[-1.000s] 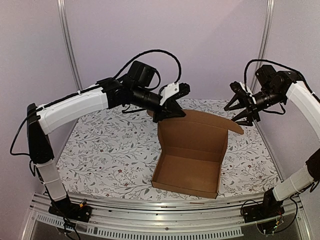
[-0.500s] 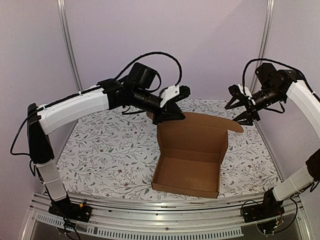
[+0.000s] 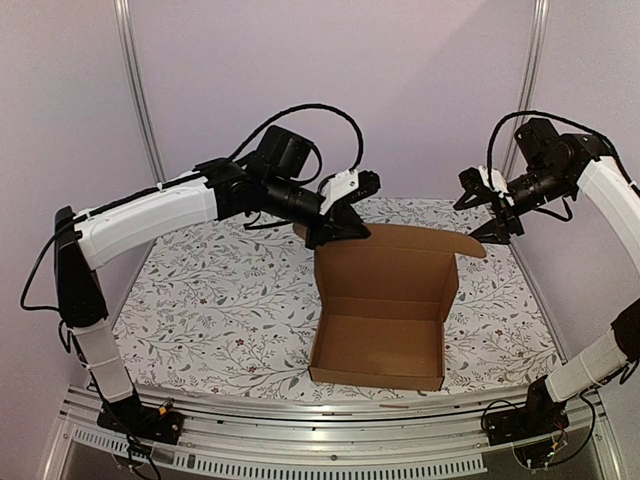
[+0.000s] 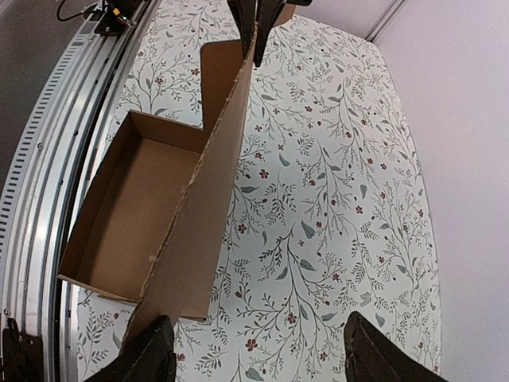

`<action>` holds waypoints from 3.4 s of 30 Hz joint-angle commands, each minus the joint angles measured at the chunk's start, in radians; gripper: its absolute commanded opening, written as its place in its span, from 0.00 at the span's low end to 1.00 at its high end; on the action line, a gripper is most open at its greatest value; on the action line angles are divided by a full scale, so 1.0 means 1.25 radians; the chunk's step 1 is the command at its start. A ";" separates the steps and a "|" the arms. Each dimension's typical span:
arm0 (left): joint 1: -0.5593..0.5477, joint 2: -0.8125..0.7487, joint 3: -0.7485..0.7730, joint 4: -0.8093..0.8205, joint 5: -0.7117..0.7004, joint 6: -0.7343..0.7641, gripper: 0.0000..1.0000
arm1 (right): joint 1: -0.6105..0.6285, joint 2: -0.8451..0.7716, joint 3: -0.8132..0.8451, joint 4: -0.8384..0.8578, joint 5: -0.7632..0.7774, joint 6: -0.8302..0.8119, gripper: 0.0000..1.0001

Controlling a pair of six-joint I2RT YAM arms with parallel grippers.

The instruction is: Fold the paper box

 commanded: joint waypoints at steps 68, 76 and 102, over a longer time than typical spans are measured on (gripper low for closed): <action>-0.025 0.206 0.334 -0.257 0.026 0.042 0.36 | -0.047 -0.084 -0.008 -0.309 0.032 0.240 0.68; -0.027 0.158 0.289 -0.255 0.042 0.074 0.00 | -0.096 -0.103 -0.023 -0.274 0.094 0.259 0.68; -0.010 0.064 0.140 -0.103 0.025 0.038 0.00 | -0.011 -0.061 -0.071 -0.162 0.068 0.272 0.70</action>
